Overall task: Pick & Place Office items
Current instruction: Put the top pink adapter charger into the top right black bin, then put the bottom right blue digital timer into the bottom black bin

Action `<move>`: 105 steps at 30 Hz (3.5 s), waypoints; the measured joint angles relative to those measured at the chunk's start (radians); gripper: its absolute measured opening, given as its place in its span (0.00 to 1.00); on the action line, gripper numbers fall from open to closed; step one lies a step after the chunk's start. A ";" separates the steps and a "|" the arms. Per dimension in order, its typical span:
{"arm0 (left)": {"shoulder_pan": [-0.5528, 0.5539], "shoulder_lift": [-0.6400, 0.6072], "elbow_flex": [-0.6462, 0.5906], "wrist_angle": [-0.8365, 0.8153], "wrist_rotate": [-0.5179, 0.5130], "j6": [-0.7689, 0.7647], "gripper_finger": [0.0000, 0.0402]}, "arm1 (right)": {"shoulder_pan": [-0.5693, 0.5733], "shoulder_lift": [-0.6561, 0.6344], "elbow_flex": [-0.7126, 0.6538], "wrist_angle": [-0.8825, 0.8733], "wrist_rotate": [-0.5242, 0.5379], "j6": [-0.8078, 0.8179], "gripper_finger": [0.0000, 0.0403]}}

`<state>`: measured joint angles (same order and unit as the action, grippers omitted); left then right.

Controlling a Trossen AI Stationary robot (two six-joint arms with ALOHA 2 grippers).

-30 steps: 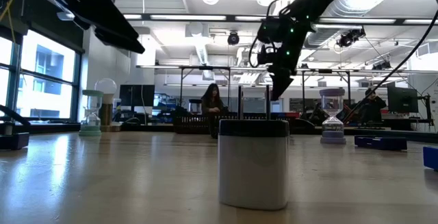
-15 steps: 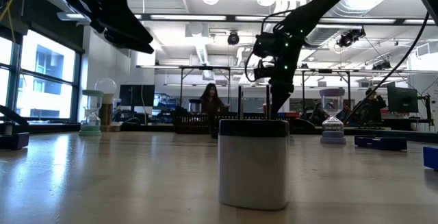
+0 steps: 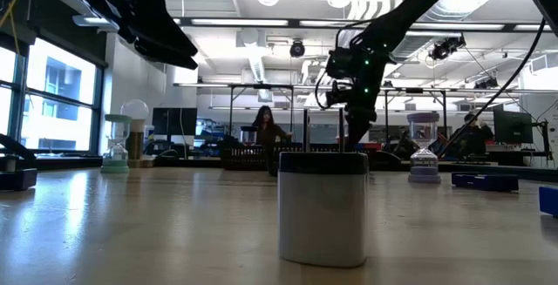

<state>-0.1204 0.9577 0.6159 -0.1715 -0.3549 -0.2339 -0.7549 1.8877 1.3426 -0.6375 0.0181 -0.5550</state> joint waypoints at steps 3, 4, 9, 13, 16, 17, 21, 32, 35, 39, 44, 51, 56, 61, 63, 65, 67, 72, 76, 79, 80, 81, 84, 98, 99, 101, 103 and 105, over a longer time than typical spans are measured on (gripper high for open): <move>0.000 0.000 0.000 0.000 0.014 -0.001 0.75 | -0.007 0.013 0.000 0.001 0.005 0.000 0.36; 0.000 0.000 0.000 0.001 0.021 -0.001 0.75 | -0.005 0.017 0.000 0.001 0.003 0.000 0.37; 0.000 0.000 0.000 0.001 0.041 -0.002 0.75 | -0.002 0.020 -0.001 0.008 -0.007 0.006 0.43; 0.000 0.000 0.000 0.000 0.044 -0.002 0.75 | 0.002 0.019 0.000 0.020 -0.017 0.008 0.46; 0.000 0.000 0.000 0.000 0.044 -0.002 0.75 | 0.009 0.019 0.000 0.029 -0.018 0.008 0.47; 0.000 0.000 0.000 0.000 0.044 -0.002 0.75 | 0.012 0.019 0.000 0.033 -0.013 0.008 0.48; 0.000 0.000 0.000 0.000 0.045 -0.002 0.75 | 0.031 0.000 0.000 0.045 0.066 0.008 0.48; 0.000 0.000 0.000 0.000 0.045 -0.002 0.75 | 0.159 -0.103 0.000 0.043 0.316 0.012 0.48; 0.000 0.000 0.000 0.000 0.053 -0.009 0.75 | 0.208 -0.141 0.000 0.035 0.348 0.051 0.48; 0.000 0.000 0.000 0.000 0.077 -0.011 0.75 | 0.283 -0.179 0.000 0.004 0.346 0.132 0.48; -0.001 0.000 0.000 -0.001 0.080 -0.012 0.75 | 0.388 -0.213 0.000 -0.108 0.354 0.295 0.48; -0.004 0.000 0.000 -0.001 0.080 -0.036 0.75 | 0.555 -0.238 0.000 -0.287 0.371 0.573 0.48; -0.029 0.000 0.000 -0.001 0.080 -0.042 0.75 | 0.705 -0.241 0.000 -0.382 0.448 0.721 0.48; -0.058 0.000 0.000 0.000 0.080 -0.029 0.75 | 0.856 -0.241 0.000 -0.404 0.445 0.837 0.48; -0.072 0.000 0.000 0.000 0.080 -0.029 0.75 | 0.915 -0.241 0.000 -0.394 0.449 0.896 0.48; -0.086 0.000 0.000 0.000 0.080 -0.029 0.75 | 0.970 -0.241 0.000 -0.374 0.451 0.949 0.48; -0.099 0.000 0.000 0.000 0.080 -0.029 0.75 | 1.021 -0.241 0.000 -0.355 0.451 1.004 0.48; -0.133 0.000 0.000 0.000 0.079 -0.044 0.75 | 1.119 -0.241 0.000 -0.334 0.432 1.168 0.50; -0.158 0.000 0.000 0.000 0.079 -0.060 0.75 | 1.180 -0.241 0.000 -0.332 0.417 1.306 0.59; -0.178 0.000 0.000 0.000 0.079 -0.065 0.75 | 1.221 -0.241 0.000 -0.330 0.417 1.399 0.70; -0.186 0.000 0.000 0.000 0.079 -0.066 0.75 | 1.233 -0.241 0.000 -0.329 0.416 1.420 0.74; -0.193 0.000 0.000 0.000 0.079 -0.066 0.75 | 1.246 -0.241 0.000 -0.329 0.416 1.440 0.77; -0.213 0.000 0.000 0.000 0.079 -0.066 0.75 | 1.284 -0.241 0.000 -0.318 0.392 1.483 0.85; -0.286 0.000 0.000 0.000 0.079 -0.066 0.75 | 1.443 -0.221 0.000 -0.204 0.262 1.816 0.94; -0.289 0.000 0.000 0.000 0.079 -0.066 0.75 | 1.449 -0.215 0.000 -0.208 0.255 1.840 0.93; -0.296 0.001 0.000 0.000 0.079 -0.066 0.75 | 1.450 -0.198 0.000 -0.221 0.228 1.882 0.93; -0.303 0.001 0.000 0.001 0.079 -0.066 0.75 | 1.450 -0.178 0.000 -0.235 0.195 1.897 0.92; -0.307 0.001 0.000 0.000 0.079 -0.066 0.75 | 1.448 -0.158 0.000 -0.240 0.173 1.897 0.92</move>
<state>-0.4270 0.9585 0.6159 -0.1711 -0.2756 -0.3000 0.6935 1.7300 1.3422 -0.8780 0.1909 1.3418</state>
